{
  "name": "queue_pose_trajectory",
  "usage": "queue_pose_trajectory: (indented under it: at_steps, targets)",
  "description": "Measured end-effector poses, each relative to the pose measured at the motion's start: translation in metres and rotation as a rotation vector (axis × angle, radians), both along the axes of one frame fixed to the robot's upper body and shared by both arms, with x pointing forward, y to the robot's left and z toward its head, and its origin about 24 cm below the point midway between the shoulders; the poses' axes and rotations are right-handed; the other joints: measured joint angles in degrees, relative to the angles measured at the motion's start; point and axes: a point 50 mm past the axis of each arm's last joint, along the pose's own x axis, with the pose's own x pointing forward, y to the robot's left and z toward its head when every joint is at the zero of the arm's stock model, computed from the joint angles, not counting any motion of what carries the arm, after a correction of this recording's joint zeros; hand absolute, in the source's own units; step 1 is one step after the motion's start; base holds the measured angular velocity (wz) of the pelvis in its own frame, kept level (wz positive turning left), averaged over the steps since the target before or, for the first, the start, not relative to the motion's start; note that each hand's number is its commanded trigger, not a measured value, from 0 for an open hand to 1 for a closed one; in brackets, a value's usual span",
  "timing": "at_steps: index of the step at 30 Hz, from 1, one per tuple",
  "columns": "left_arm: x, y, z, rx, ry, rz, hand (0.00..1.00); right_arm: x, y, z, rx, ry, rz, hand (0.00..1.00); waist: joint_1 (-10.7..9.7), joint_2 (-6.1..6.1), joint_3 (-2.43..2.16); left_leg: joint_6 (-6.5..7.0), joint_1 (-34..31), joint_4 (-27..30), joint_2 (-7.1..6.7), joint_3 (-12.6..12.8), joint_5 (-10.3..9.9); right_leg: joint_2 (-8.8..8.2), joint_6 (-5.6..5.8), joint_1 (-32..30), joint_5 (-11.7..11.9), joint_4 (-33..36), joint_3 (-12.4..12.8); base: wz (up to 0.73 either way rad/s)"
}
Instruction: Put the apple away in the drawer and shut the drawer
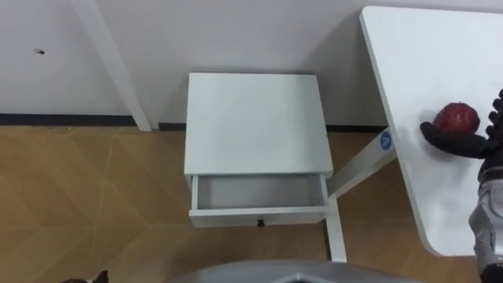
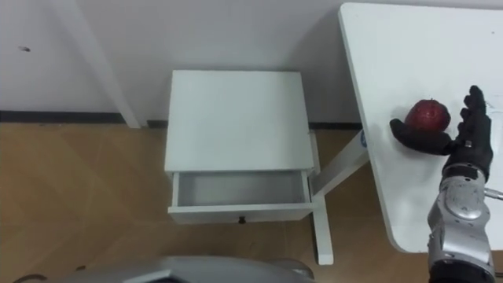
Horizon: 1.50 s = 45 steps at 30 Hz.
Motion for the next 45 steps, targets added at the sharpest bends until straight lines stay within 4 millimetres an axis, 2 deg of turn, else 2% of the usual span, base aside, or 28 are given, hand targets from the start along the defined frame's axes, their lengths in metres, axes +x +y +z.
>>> queue_pose_trajectory:
  at_steps: [7,8,9,10,12,22,31,39,45]
  targets:
    - [0.002,0.009,0.003,0.002,0.005,-0.006,0.00,-0.004,-0.001,-0.008,-0.034,0.078,0.055,0.00,-0.13,-0.06,-0.03,0.00,-0.09,-0.01,0.00,-0.13,0.00,0.00,0.00,0.06,0.00,-0.03,-0.29,0.00]
    - [0.001,0.010,0.003,0.000,0.006,-0.005,0.00,-0.004,-0.001,-0.008,-0.033,0.081,0.060,0.20,-0.10,-0.06,-0.04,0.00,-0.08,-0.06,0.00,-0.14,0.00,-0.02,0.00,0.08,0.00,0.01,-0.62,0.00]
    - [0.001,0.010,0.003,0.000,0.005,-0.005,0.00,-0.004,-0.002,-0.008,-0.032,0.083,0.062,0.35,-0.11,-0.07,-0.05,0.00,-0.08,-0.08,0.00,-0.14,0.00,-0.03,0.00,0.08,0.00,0.01,-0.74,0.00]
    - [0.001,0.010,0.003,-0.001,0.006,-0.005,0.00,-0.005,-0.002,-0.009,-0.030,0.088,0.066,0.65,-0.10,-0.11,-0.07,0.00,-0.09,-0.08,0.00,-0.14,0.00,-0.04,0.00,0.07,0.00,0.00,-1.00,0.00]
    - [0.001,0.010,0.003,-0.001,0.007,-0.003,0.00,-0.006,-0.003,-0.012,-0.027,0.101,0.065,1.00,-0.08,-0.31,-0.24,0.00,-0.09,-0.08,0.01,-0.14,0.00,-0.06,0.00,0.10,0.00,-0.02,-1.30,0.00]
    - [0.001,0.010,0.003,-0.003,0.009,0.004,0.00,-0.016,-0.018,-0.011,-0.088,0.121,0.010,1.00,-0.46,-0.45,-0.38,-0.01,-0.08,-0.02,0.02,-0.57,-0.01,-0.04,0.00,0.15,0.00,-0.12,-1.37,0.02]
    - [0.002,0.010,0.003,-0.002,0.009,-0.002,0.00,-0.017,-0.018,-0.012,-0.091,0.128,0.010,1.00,-0.39,-0.53,-0.53,-0.03,-0.07,-0.05,-0.02,-0.66,-0.02,-0.04,-0.08,0.27,0.06,-0.70,-1.38,0.00]
    - [0.007,0.007,0.002,-0.008,0.004,-0.022,0.00,-0.003,0.006,-0.010,-0.104,0.115,0.140,1.00,0.14,-0.80,-0.52,-0.03,-0.04,-0.08,-0.06,-0.62,-0.02,-0.08,-0.09,0.68,0.06,-0.75,-1.48,0.00]
    - [0.007,0.003,0.000,-0.012,0.024,-0.053,0.00,0.017,0.039,-0.003,-0.130,0.100,0.366,1.00,0.67,-0.85,-0.40,-0.03,-0.04,-0.15,-0.05,-0.65,-0.02,-0.04,-0.09,0.71,0.06,-0.82,-1.21,0.00]
